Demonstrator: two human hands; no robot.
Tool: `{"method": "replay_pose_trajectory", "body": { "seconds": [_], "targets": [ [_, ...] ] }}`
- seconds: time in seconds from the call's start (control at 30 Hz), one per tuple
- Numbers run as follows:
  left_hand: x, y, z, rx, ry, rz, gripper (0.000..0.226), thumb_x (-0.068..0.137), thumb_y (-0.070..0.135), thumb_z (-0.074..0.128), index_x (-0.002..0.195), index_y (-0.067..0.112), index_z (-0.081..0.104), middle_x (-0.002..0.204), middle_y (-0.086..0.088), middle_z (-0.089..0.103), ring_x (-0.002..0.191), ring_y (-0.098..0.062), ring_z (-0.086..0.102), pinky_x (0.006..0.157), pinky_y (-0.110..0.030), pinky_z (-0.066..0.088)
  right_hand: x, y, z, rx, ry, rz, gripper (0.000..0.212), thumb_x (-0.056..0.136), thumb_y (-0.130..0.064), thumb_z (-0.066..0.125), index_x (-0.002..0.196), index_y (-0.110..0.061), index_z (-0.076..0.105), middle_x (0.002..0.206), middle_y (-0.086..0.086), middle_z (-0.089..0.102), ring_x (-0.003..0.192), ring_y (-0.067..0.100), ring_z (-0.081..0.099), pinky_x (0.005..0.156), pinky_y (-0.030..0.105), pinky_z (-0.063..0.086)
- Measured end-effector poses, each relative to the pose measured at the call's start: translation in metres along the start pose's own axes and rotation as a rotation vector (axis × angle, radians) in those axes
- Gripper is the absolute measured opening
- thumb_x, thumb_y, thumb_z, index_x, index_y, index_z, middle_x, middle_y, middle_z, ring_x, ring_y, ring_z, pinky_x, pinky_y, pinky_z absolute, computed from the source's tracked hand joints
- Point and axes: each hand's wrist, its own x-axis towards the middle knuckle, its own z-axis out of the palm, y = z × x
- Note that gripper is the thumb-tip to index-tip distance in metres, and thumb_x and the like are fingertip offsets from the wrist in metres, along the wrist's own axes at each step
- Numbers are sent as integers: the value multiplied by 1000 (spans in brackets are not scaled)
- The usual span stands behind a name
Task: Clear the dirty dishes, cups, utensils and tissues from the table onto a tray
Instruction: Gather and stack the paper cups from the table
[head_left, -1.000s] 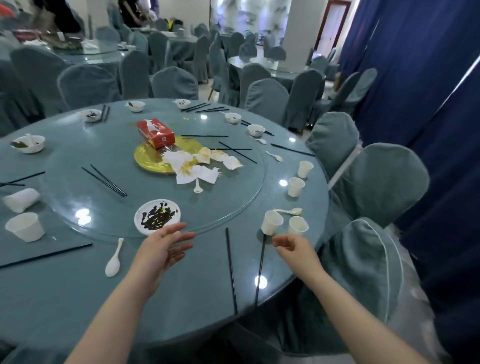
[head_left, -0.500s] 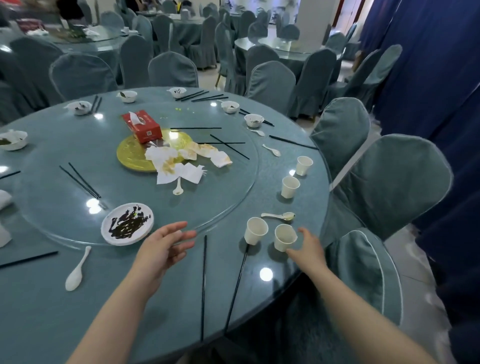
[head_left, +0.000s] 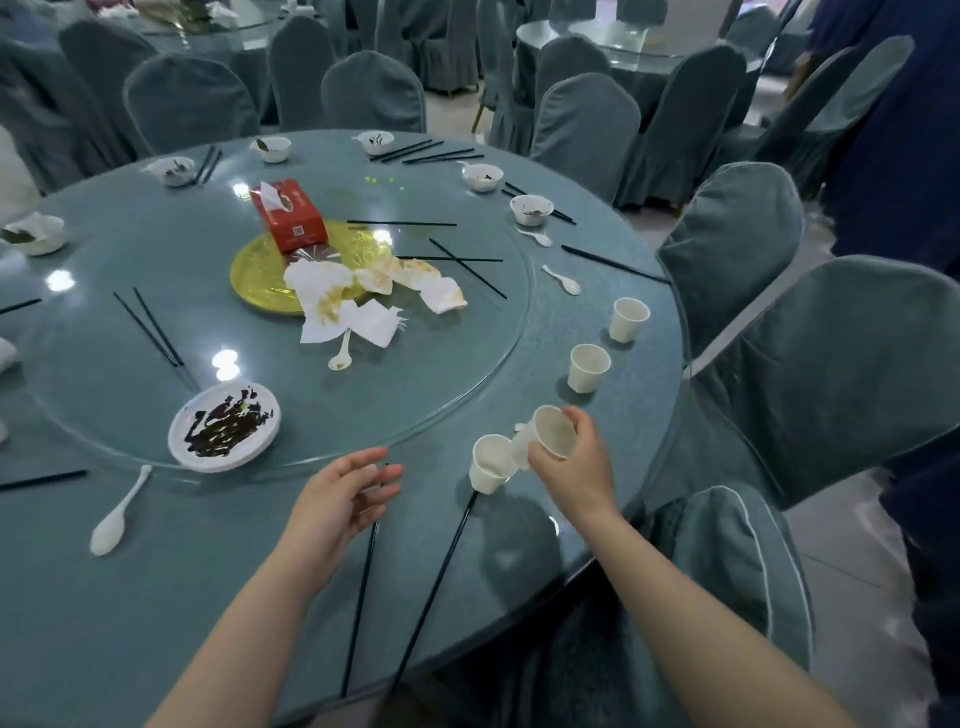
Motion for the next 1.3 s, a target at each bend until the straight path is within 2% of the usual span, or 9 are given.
{"method": "replay_pose_trajectory", "body": {
  "seconds": [0.07, 0.33, 0.67, 0.77, 0.87, 0.97, 1.1, 1.2, 1.3],
  "targets": [
    [1, -3, 2, -4, 18, -12, 21, 97, 9, 46, 103, 19, 63, 95, -3, 74, 85, -17, 67, 76, -28, 48, 7, -7, 5, 40, -27, -63, 60, 65, -40, 70, 120, -38, 46, 111, -21, 53, 101, 3, 52, 78, 14, 37],
    [-10, -7, -10, -61, 104, -31, 21, 97, 8, 44, 102, 18, 62, 90, -3, 73, 80, -17, 66, 73, -28, 48, 18, 20, 41, -266, -424, 39, 76, 68, -28, 77, 134, -30, 40, 131, -4, 49, 115, 18, 50, 83, 24, 36],
    [-43, -11, -22, 217, 71, 169, 31, 87, -2, 61, 107, 22, 64, 109, -6, 70, 90, -13, 63, 78, -21, 47, -19, -17, 30, 8, -385, -12, 56, 69, -23, 78, 117, -28, 50, 106, -14, 57, 97, 12, 59, 74, 16, 44],
    [-56, -15, -14, 425, -32, 296, 44, 82, -3, 67, 117, 24, 59, 117, -1, 64, 105, -13, 60, 83, -14, 47, -48, -37, 17, 72, -444, -14, 56, 70, -26, 80, 120, -22, 55, 113, -8, 59, 97, 14, 62, 84, 34, 54],
    [-71, -23, -9, 655, -133, 392, 65, 76, 8, 76, 133, 26, 50, 128, 10, 54, 119, -7, 48, 99, -21, 37, -84, -53, 4, 48, -478, -36, 56, 72, -27, 81, 122, -19, 56, 112, -6, 61, 92, 3, 60, 76, 14, 49],
    [-93, -34, -2, 787, -193, 489, 78, 69, 19, 82, 136, 32, 45, 127, 21, 49, 116, 2, 43, 96, -10, 30, -120, -62, -8, 16, -491, -50, 57, 72, -27, 82, 121, -18, 54, 111, -6, 61, 91, 0, 58, 69, 5, 43],
    [-110, -43, 11, 773, -234, 569, 65, 60, 28, 81, 117, 45, 55, 106, 21, 65, 96, -1, 61, 85, -24, 49, -157, -64, -31, 0, -475, -48, 58, 69, -39, 82, 119, -27, 54, 106, -20, 59, 88, -7, 58, 63, 3, 43],
    [-120, -51, 20, 723, -251, 553, 55, 58, 34, 82, 100, 55, 54, 99, 23, 66, 87, 7, 61, 81, -27, 53, -175, -52, -56, 41, -418, -9, 62, 65, -50, 78, 119, -32, 55, 107, -21, 62, 90, -5, 62, 74, 13, 49],
    [-131, -59, 32, 678, -247, 565, 57, 56, 33, 80, 102, 53, 54, 103, 19, 65, 89, 2, 62, 84, -30, 52, -179, -35, -82, 149, -342, 69, 48, 80, -38, 73, 122, -20, 58, 110, -6, 65, 97, 10, 65, 89, 33, 54]
  ]
}}
